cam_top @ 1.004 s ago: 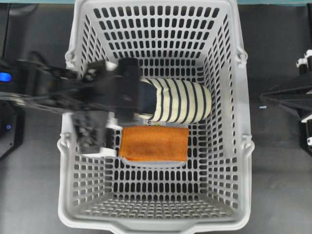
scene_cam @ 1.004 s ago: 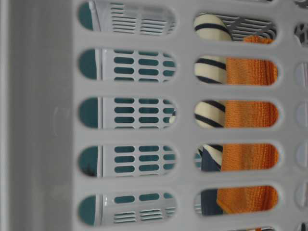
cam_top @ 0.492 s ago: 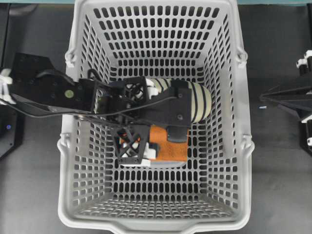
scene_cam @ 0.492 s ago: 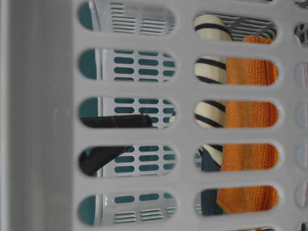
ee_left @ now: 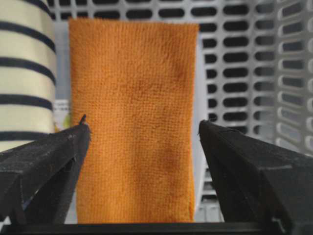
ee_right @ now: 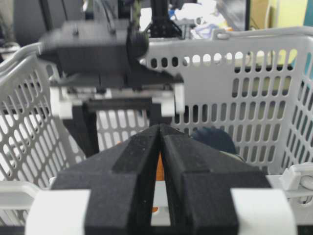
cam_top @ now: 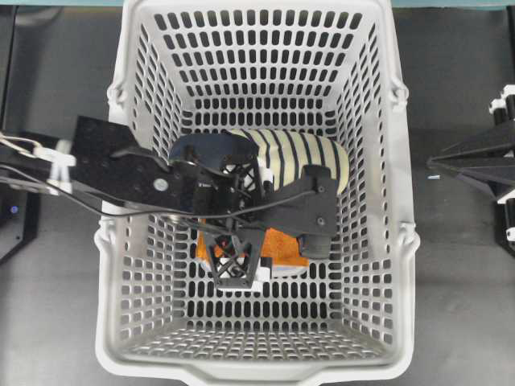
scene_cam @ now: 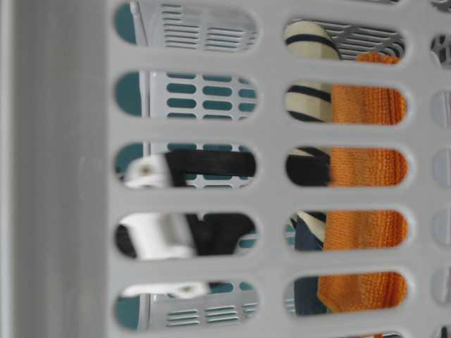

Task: Pick up the orange cloth from the shopping basket with the left arm.
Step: 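Close the left gripper on the orange cloth's edge, then lift the orange cloth upward out of the basket with the left gripper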

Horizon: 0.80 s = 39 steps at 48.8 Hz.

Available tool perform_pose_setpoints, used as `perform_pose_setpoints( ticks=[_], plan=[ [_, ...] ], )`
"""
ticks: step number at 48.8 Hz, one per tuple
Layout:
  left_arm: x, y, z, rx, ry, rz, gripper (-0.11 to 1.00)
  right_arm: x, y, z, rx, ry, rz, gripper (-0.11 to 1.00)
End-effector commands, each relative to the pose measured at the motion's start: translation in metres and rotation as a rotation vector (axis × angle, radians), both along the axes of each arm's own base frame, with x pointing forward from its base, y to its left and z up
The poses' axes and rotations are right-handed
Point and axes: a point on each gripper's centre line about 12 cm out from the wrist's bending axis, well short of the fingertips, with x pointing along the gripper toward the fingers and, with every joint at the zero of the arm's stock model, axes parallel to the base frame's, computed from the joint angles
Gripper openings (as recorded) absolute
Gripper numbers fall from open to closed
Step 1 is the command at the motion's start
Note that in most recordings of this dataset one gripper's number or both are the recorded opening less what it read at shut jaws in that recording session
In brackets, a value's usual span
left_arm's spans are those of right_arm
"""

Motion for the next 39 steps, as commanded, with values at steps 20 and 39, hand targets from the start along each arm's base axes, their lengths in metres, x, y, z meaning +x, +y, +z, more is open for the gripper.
perform_pose_setpoints(
  ticks=[20, 39],
  plan=[
    [-0.021, 0.007, -0.049, 0.014, 0.129, 0.015, 0.87, -0.002, 0.0, 0.007, 0.005, -0.026, -0.002, -0.01],
    [-0.021, 0.003, -0.041, 0.021, 0.115, -0.009, 0.6, -0.002, 0.0, 0.005, 0.005, -0.023, -0.002, -0.01]
  ],
)
